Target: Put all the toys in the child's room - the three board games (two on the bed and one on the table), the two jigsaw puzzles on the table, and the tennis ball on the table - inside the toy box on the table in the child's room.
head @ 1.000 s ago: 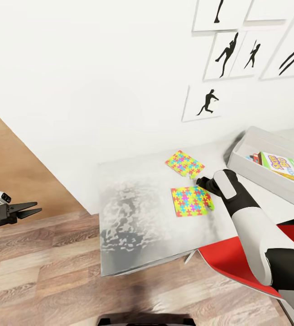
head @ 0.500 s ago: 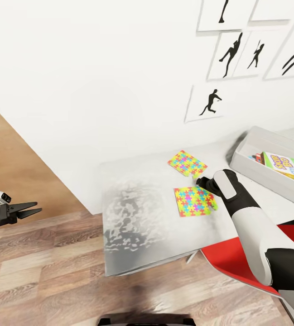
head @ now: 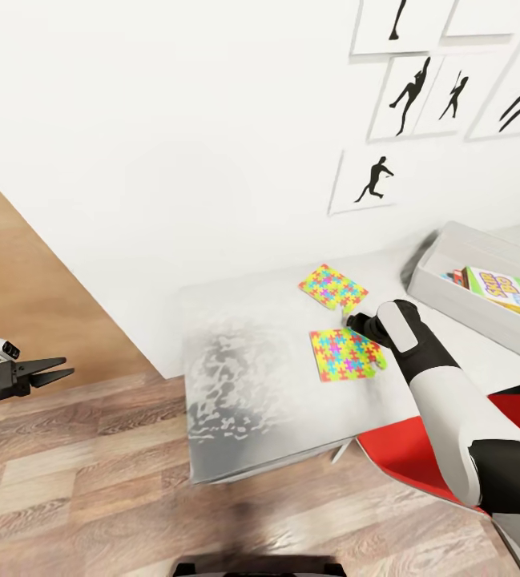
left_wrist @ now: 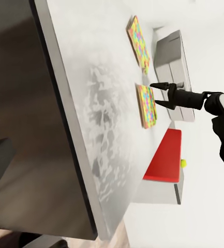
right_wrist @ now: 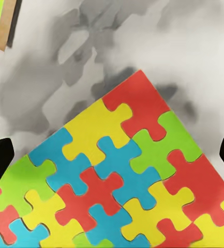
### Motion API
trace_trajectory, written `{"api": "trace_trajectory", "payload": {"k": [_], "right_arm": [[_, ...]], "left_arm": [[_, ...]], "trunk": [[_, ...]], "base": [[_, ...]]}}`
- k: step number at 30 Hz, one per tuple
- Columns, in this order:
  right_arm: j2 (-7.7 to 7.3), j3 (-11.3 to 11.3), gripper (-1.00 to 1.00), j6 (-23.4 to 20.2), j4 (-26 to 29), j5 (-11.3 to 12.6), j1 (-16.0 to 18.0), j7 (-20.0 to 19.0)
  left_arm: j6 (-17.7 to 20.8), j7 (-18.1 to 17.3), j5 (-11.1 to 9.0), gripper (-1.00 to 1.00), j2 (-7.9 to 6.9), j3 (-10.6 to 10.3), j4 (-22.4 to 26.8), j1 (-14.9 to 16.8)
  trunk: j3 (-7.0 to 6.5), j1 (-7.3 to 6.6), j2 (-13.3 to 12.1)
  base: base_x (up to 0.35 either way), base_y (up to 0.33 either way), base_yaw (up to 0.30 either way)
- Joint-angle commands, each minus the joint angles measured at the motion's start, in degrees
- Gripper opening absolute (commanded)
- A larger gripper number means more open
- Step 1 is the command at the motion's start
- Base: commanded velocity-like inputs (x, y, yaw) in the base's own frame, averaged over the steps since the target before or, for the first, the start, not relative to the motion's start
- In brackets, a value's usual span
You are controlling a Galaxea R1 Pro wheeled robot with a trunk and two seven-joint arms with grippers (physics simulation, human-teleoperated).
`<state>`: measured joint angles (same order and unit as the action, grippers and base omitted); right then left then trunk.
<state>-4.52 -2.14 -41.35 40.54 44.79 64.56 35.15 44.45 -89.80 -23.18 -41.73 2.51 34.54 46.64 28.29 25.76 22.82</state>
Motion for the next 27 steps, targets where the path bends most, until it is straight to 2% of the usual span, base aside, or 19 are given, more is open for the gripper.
{"api": "trace_trajectory", "payload": {"k": [1, 15, 27], "right_arm": [[-0.05, -0.2, 1.0, -0.1, 0.1, 0.6, 0.0, 0.5], [0.04, -0.2, 1.0, 0.0, 0.1, 0.6, 0.0, 0.5], [0.04, -0.3, 1.0, -0.1, 0.1, 0.6, 0.0, 0.5]], "left_arm": [[0.6, -0.2, 0.0, 1.0, -0.02, 0.0, 0.0, 0.0], [0.6, -0.2, 0.0, 1.0, -0.02, -0.1, 0.0, 0.0], [0.6, -0.2, 0.0, 1.0, -0.02, 0.0, 0.0, 0.0]], "trunk": [[0.09, 0.03, 0.1], [0.09, 0.03, 0.1], [0.09, 0.03, 0.1]], "base": [[-0.04, 0.045, 0.0], [-0.007, 0.037, 0.0], [-0.085, 0.084, 0.0]]}}
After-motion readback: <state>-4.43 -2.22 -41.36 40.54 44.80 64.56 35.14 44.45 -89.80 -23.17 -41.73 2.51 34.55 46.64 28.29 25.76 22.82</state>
